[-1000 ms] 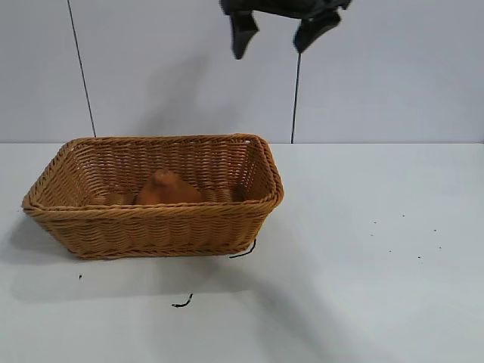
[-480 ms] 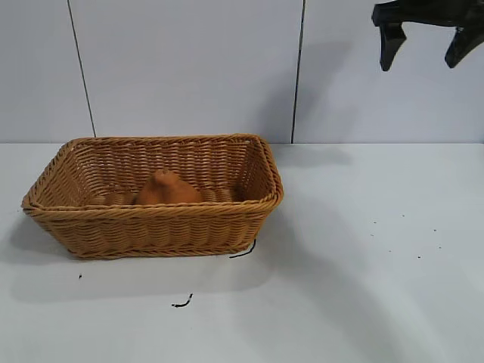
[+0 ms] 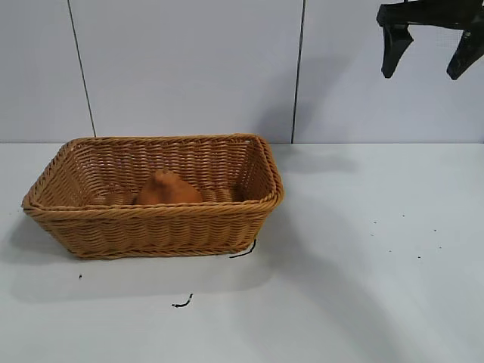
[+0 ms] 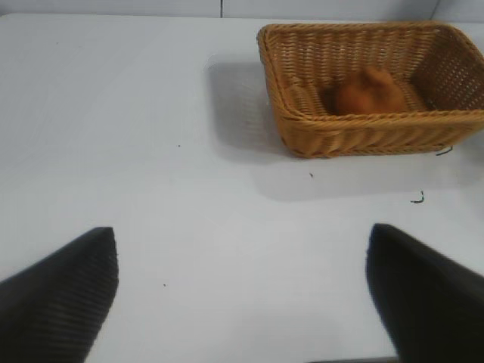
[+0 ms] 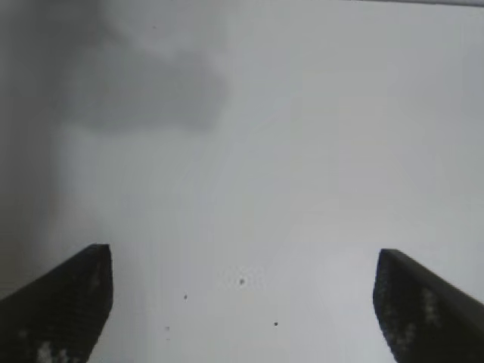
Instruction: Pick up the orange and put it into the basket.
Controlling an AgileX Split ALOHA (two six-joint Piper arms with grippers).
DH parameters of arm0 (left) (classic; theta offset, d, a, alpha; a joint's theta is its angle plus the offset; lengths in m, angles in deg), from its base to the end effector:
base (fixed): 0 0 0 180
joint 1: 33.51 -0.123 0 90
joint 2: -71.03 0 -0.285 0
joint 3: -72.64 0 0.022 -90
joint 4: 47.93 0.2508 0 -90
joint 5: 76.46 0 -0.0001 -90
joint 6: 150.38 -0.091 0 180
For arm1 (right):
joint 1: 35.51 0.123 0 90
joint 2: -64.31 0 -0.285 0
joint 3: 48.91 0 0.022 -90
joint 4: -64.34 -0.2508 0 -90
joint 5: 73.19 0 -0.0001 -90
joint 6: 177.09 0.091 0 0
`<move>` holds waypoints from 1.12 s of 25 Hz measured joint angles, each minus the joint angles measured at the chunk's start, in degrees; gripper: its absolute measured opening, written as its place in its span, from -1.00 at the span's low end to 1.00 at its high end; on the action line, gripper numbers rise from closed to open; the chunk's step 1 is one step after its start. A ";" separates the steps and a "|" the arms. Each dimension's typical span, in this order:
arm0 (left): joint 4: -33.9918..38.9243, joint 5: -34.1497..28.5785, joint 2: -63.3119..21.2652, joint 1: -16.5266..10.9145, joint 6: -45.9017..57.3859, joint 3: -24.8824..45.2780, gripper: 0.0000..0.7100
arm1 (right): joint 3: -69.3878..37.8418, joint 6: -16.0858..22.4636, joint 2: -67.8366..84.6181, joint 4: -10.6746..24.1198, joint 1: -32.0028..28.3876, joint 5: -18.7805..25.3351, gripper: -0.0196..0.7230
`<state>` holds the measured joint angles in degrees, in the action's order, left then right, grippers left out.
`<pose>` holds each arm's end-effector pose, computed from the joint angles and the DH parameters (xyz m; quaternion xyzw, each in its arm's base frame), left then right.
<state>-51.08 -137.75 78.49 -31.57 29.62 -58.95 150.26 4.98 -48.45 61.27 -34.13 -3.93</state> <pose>-0.0066 -0.0042 0.2774 0.0157 0.8529 -0.0363 0.5206 0.3885 0.0139 0.3052 0.0116 0.9884 0.0307 0.1482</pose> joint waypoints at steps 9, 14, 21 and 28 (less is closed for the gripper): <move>0.00 0.00 0.00 0.00 0.00 0.00 0.80 | -35.16 -2.07 30.58 -0.10 0.00 0.14 0.84; 0.00 0.00 0.00 0.00 0.00 0.00 0.80 | -49.58 -2.07 49.10 -0.10 0.00 0.32 0.84; 0.00 0.00 0.00 0.00 0.00 0.00 0.80 | -65.60 -2.77 76.47 -0.10 0.00 -6.88 0.84; 0.00 0.00 0.00 0.00 0.00 0.00 0.80 | -67.72 -2.67 95.70 -0.51 0.00 -10.58 0.84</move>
<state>-51.08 -137.75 78.49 -31.57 29.62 -58.95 82.54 2.31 47.24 60.77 -34.13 -14.50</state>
